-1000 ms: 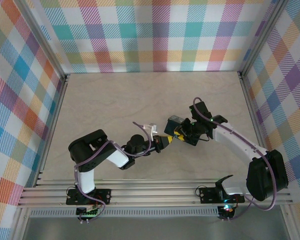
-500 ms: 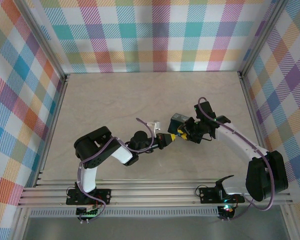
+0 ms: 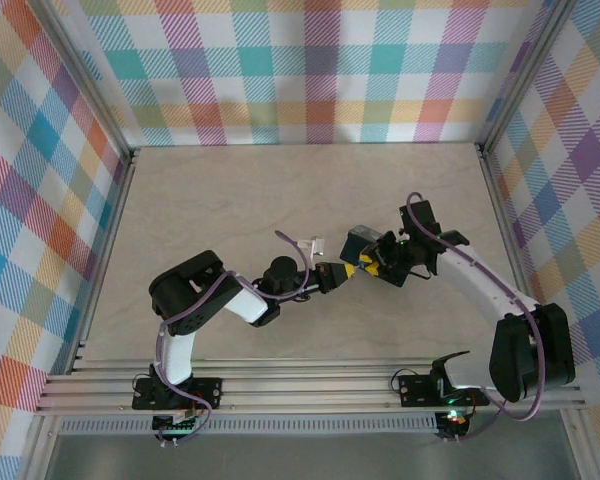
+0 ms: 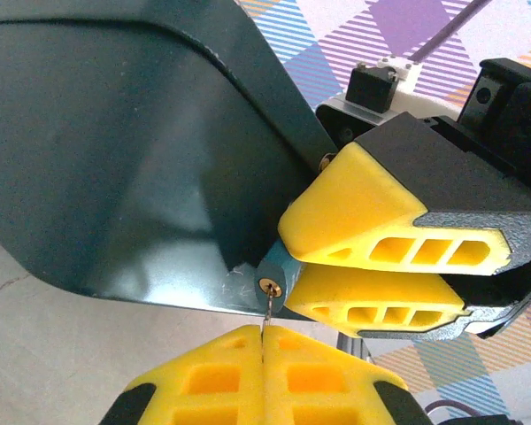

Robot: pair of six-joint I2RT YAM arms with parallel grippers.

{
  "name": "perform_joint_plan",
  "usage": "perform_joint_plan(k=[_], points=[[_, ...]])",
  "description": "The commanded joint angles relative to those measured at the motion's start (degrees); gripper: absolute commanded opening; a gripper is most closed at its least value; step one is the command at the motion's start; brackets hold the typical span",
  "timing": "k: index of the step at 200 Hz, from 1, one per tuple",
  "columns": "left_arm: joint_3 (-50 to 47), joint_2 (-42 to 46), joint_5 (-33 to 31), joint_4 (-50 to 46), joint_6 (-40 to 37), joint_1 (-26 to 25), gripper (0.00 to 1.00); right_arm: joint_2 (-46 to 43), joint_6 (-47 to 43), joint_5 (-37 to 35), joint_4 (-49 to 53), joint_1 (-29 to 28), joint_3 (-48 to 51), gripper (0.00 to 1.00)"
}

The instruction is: Unlock the padlock with the key

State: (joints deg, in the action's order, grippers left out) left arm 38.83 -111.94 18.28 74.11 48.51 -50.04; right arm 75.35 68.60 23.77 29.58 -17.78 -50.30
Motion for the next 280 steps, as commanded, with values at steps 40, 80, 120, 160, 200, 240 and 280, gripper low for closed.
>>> perform_joint_plan(k=[40, 80, 120, 160, 200, 240, 280], points=[[3.25, 2.34, 4.26, 5.53, 1.57, -0.58, 0.00, -1.49, -0.01, 12.17, 1.03, 0.52, -0.39, 0.00], [2.19, 2.86, 3.87, 5.52, 1.41, -0.50, 0.00, -0.61, -2.73, 13.55, 3.64, 1.83, -2.07, 0.00], [0.84, 2.97, 4.34, 5.50, 0.70, 0.60, 0.00, 0.58, -5.72, 14.10, 5.40, 1.97, -2.08, 0.00], [-0.38, 3.22, 6.54, 5.45, 0.01, 2.08, 0.00, 2.36, -9.28, 15.50, 7.13, 2.03, -3.13, 0.00], [-0.43, 2.86, 7.81, 5.35, -0.91, 2.46, 0.00, 3.55, -12.55, 16.36, 9.34, 2.00, -4.10, 0.00], [0.28, 2.07, 8.52, 5.26, -2.03, 2.72, 0.00, 4.73, -15.82, 17.76, 12.19, 2.05, -5.55, 0.00], [-0.07, 2.98, 7.12, 4.93, -5.47, 2.52, 0.00, 5.16, -16.73, 18.00, 13.48, 2.05, -6.17, 0.00]])
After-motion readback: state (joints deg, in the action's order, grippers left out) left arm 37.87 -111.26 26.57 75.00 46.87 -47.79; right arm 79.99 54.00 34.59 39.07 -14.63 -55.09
